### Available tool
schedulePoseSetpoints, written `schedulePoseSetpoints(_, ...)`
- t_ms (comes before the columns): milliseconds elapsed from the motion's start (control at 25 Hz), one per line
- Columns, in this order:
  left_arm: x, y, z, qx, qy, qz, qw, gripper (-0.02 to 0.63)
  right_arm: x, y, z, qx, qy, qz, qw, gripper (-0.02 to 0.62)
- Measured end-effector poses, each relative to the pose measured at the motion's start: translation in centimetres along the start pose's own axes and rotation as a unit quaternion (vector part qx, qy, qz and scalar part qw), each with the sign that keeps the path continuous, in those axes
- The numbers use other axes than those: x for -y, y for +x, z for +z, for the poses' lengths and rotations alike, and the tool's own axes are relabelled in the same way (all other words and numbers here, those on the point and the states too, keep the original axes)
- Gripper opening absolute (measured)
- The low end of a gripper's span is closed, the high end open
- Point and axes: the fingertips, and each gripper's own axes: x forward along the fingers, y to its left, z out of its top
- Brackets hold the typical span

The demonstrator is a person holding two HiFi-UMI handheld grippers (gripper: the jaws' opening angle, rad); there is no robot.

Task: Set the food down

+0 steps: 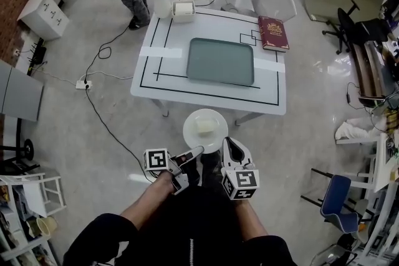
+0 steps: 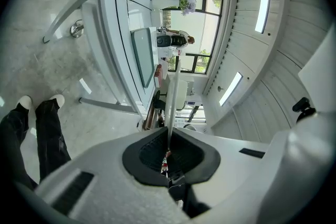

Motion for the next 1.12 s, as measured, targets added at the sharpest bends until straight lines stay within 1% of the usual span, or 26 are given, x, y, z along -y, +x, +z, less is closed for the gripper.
schedulePoseSetpoints(160, 0.3, 1.0, 1.1, 0.010, -0.010, -0.001, 0.9999, 0.014, 0.8, 1.3, 0.9, 0.002, -0.001, 0.008, 1.000, 0.011)
schedulePoseSetpoints(440, 0.6, 3.3, 3.4, 0.022, 0.005, 0.006, 0.9997, 0.014, 2.8, 3.7, 3.1, 0.009, -0.006, 0.024, 1.000, 0.011)
schedulePoseSetpoints(760, 1.3, 6.4, 4.6, 0.040, -0.005, 0.004, 0.9992, 0.014, 5.9, 5.5, 4.7, 0.013, -0.004, 0.039, 0.999, 0.011)
schedulePoseSetpoints(1000, 1.7, 8.8, 5.9, 0.047, -0.008, 0.003, 0.9988, 0.014, 8.3, 7.0, 6.2, 0.022, -0.002, 0.046, 0.999, 0.011)
schedulePoseSetpoints(1120, 1.5, 9.8, 6.7, 0.050, -0.003, 0.009, 0.9987, 0.014, 9.4, 7.8, 7.0, 0.026, -0.001, 0.050, 0.998, 0.011)
